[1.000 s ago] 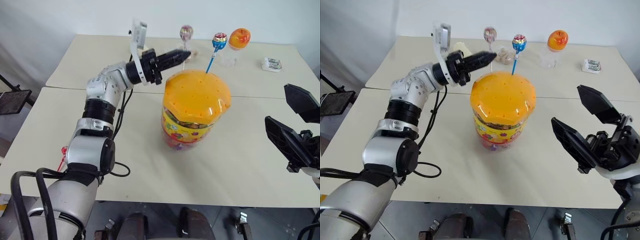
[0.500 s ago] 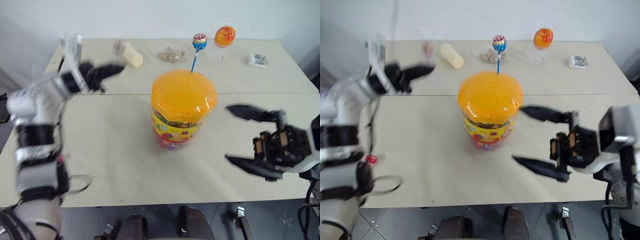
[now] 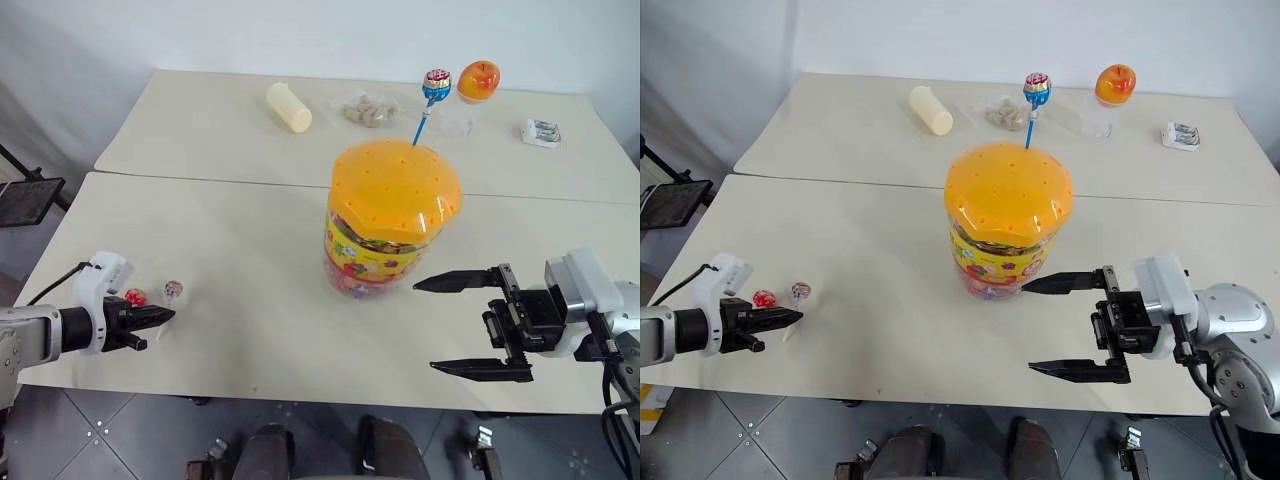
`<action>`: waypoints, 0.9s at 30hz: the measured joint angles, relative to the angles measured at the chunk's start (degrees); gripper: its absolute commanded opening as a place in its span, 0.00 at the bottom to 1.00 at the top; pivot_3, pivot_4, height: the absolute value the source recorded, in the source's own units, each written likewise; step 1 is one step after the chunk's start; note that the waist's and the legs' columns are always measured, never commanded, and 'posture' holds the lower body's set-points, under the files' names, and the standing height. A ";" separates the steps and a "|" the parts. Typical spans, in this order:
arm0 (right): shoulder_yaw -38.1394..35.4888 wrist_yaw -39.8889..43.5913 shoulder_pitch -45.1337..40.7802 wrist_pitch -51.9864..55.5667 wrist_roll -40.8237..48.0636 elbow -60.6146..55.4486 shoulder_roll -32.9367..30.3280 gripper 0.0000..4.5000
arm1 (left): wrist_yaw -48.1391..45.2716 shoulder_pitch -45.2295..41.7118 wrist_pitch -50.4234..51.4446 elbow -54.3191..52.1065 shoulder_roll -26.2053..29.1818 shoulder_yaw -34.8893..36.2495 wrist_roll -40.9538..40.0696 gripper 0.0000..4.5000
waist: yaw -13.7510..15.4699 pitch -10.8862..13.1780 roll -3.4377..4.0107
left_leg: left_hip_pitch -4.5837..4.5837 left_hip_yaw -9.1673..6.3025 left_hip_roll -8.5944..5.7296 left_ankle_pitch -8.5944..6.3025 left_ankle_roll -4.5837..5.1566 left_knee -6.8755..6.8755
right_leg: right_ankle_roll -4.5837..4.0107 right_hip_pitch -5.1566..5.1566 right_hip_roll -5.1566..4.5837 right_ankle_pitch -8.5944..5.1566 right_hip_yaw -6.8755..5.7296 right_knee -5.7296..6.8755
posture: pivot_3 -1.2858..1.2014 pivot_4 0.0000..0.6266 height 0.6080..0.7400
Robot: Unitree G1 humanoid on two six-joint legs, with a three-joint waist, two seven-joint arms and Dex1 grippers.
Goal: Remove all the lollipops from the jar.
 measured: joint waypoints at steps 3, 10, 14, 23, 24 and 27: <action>-0.08 -0.06 0.05 -0.01 -0.73 0.69 0.04 1.00 | 0.55 1.36 -2.16 -0.61 -1.30 0.23 0.08 0.11 | -0.15 -0.02 0.05 | 0.05 0.07 0.00 -0.01 -0.01 -0.05 | 0.00 -0.02 0.00 0.00 0.02 0.01 | 0.52 0.24 1.00; -2.44 -2.26 1.09 1.02 0.75 1.01 0.98 1.00 | -1.93 5.57 -10.33 -1.01 -2.82 1.38 -0.28 0.51 | -0.16 -0.07 0.13 | 0.09 0.11 0.03 -0.01 -0.01 0.00 | -0.02 -0.02 0.00 -0.01 0.06 0.11 | 0.52 0.24 1.00; -7.60 -7.18 -1.30 3.51 5.19 4.04 2.17 1.00 | -7.79 7.73 -19.48 1.72 -1.56 5.05 -0.19 0.76 | -0.26 -0.05 0.15 | 0.07 0.20 0.05 -0.02 -0.02 -0.01 | -0.05 -0.10 0.02 -0.02 0.07 0.12 | 0.52 0.24 1.00; -10.19 -21.56 -16.27 8.59 9.28 12.29 5.34 1.00 | -10.77 -7.45 -18.60 2.33 -12.35 18.59 -33.97 0.84 | -0.47 -0.01 0.23 | 0.05 0.09 0.05 -0.08 -0.06 0.03 | -0.07 -0.20 -0.02 0.00 0.03 0.41 | 0.52 0.24 1.00; -9.77 -23.25 -18.09 9.64 9.41 12.67 5.67 1.00 | -9.76 -7.94 -19.39 1.89 -13.33 18.37 -34.45 0.84 | -0.52 -0.01 0.23 | 0.05 0.10 0.04 -0.08 -0.06 0.04 | -0.07 -0.20 -0.02 0.00 0.03 0.42 | 0.52 0.24 1.00; -6.58 -27.36 -25.88 12.98 8.76 14.28 5.67 1.00 | -8.55 -10.82 -24.46 -1.09 -18.63 13.93 -34.20 0.84 | -0.84 -0.01 0.22 | 0.04 0.19 0.04 -0.07 -0.05 0.15 | -0.07 -0.20 0.00 0.00 0.06 0.41 | 0.52 0.24 1.00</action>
